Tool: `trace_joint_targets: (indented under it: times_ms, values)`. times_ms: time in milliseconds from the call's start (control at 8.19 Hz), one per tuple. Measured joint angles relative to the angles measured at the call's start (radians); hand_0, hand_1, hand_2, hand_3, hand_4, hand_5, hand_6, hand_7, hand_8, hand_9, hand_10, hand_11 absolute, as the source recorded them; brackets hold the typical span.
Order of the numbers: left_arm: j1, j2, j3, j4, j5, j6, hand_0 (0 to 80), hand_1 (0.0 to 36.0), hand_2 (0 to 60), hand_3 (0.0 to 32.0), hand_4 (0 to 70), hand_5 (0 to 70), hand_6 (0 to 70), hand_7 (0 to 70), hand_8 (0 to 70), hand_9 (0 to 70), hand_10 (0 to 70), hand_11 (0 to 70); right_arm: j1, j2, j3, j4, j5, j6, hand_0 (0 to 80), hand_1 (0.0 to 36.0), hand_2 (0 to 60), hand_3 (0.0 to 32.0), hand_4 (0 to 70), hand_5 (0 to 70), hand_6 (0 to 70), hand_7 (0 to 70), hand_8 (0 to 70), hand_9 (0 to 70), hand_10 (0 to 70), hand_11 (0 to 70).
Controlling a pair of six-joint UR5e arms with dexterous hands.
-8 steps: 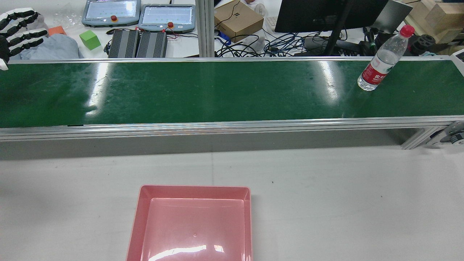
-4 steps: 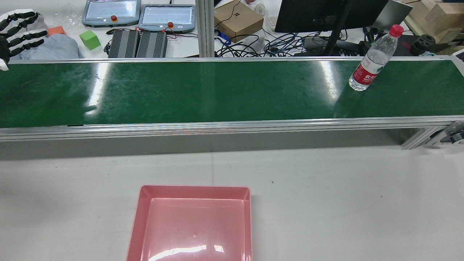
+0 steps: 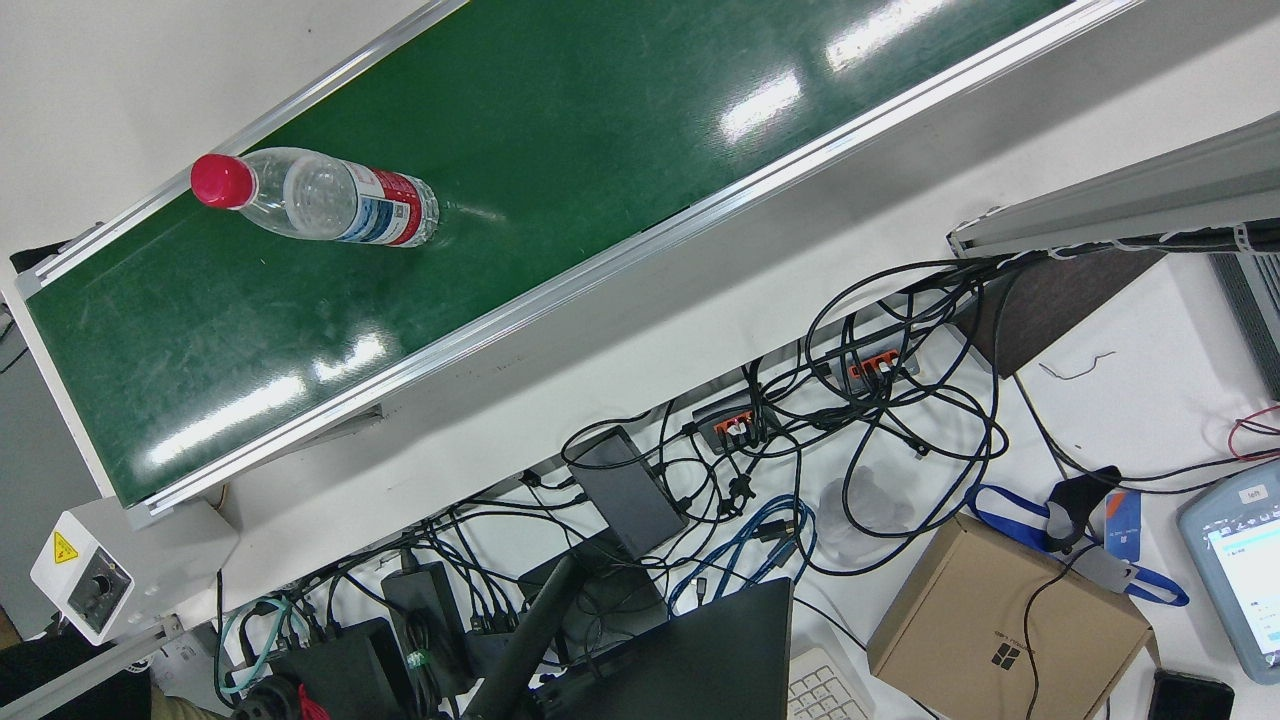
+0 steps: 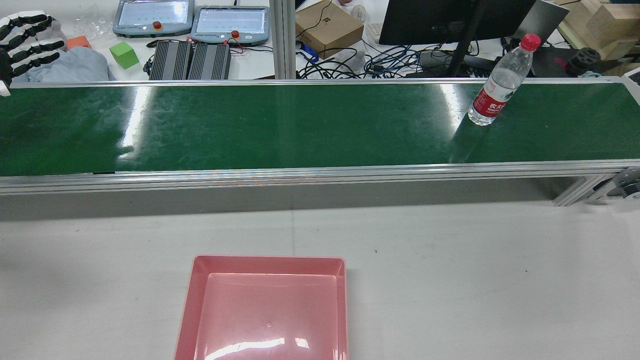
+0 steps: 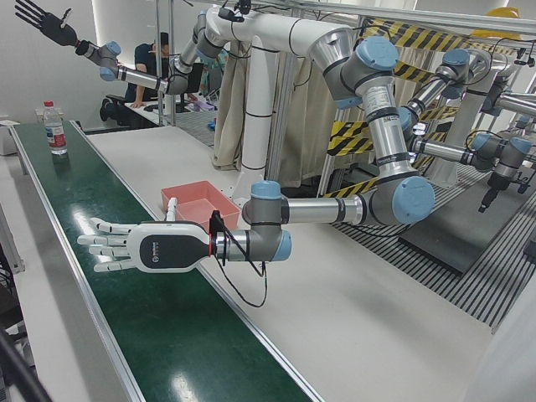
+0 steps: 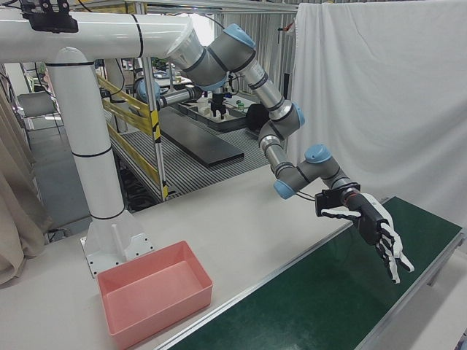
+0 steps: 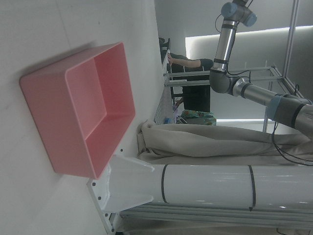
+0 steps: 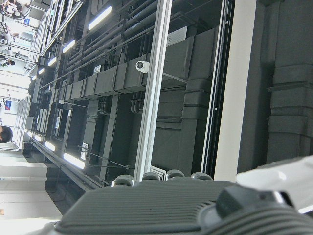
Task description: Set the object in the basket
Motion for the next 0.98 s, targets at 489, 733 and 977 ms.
trace_joint_targets:
  times_ms: [489, 733, 977]
  values:
    - [-0.003, 0.0, 0.0, 0.0, 0.0, 0.0, 54.0, 5.4, 0.0, 11.0, 0.0, 24.0, 3.9, 2.1, 9.9, 10.8, 3.8, 6.8, 0.0, 0.0, 0.0, 0.0, 0.0, 0.0, 0.0, 0.0, 0.0, 0.0, 0.0, 0.0, 0.0, 0.0, 0.0, 0.0, 0.0, 0.0]
    - [-0.003, 0.0, -0.001, 0.0, 0.0, 0.0, 54.2, 5.6, 0.0, 11.4, 0.0, 24.3, 3.8, 2.1, 10.0, 10.8, 3.6, 6.6, 0.0, 0.0, 0.0, 0.0, 0.0, 0.0, 0.0, 0.0, 0.0, 0.0, 0.0, 0.0, 0.0, 0.0, 0.0, 0.0, 0.0, 0.0]
    - [-0.005, 0.0, -0.001, 0.0, 0.001, 0.0, 54.2, 5.6, 0.0, 10.2, 0.0, 24.9, 5.0, 2.8, 12.1, 12.3, 4.3, 7.5, 0.0, 0.0, 0.0, 0.0, 0.0, 0.0, 0.0, 0.0, 0.0, 0.0, 0.0, 0.0, 0.0, 0.0, 0.0, 0.0, 0.0, 0.0]
